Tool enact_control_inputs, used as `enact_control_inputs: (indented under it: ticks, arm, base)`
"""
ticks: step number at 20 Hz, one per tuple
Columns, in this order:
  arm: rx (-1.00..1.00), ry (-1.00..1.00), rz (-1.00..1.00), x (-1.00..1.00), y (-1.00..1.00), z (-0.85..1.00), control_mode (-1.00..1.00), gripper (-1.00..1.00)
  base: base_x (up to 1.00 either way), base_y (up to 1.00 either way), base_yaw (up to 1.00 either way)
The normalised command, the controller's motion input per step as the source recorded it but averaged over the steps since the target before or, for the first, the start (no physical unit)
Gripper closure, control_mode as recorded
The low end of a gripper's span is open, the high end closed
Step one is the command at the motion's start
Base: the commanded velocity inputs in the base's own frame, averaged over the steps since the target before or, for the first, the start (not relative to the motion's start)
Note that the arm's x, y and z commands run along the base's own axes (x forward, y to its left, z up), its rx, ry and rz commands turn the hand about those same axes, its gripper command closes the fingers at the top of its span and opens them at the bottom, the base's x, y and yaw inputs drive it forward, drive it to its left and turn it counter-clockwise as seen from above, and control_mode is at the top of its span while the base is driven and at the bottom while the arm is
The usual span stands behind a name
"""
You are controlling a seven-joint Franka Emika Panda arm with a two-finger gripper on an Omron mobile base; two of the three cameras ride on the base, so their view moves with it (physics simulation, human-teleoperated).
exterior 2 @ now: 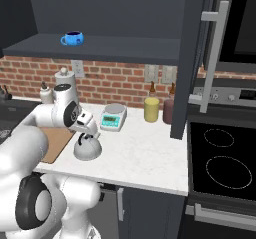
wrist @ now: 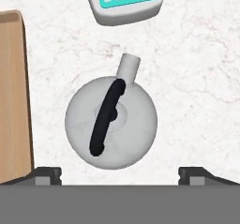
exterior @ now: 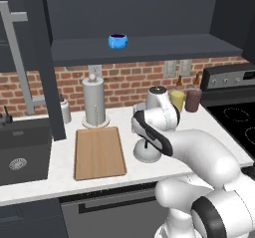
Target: Pick the kettle from the counter and place it on the tray. Then pick the mug from the cabinet and place it on the tray. Then close the cabinet doors.
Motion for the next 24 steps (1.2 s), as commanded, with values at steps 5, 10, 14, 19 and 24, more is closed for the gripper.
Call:
enact_control_inputs:
  ticks: [5, 10, 14, 19, 24]
  arm:
    - [0.0, 0.0, -0.11, 0.25, 0.08, -0.16, -1.0, -1.0]
    - [0.0, 0.0, -0.08, 0.15, 0.02, -0.21, -1.0, -1.0]
    - [0.0, 0.0, -0.06, 0.08, 0.0, -0.25, -1.0, -1.0]
    - [0.0, 0.0, -0.05, 0.02, 0.0, -0.21, -1.0, -1.0]
    - [0.0, 0.0, -0.03, 0.0, 0.0, -0.12, -1.0, 1.0]
  base:
    - [0.0, 0.0, 0.0]
    - [0.0, 0.0, 0.0]
    - [0.0, 0.0, 0.0]
    - [0.0, 0.0, 0.0]
    - [0.0, 0.0, 0.0]
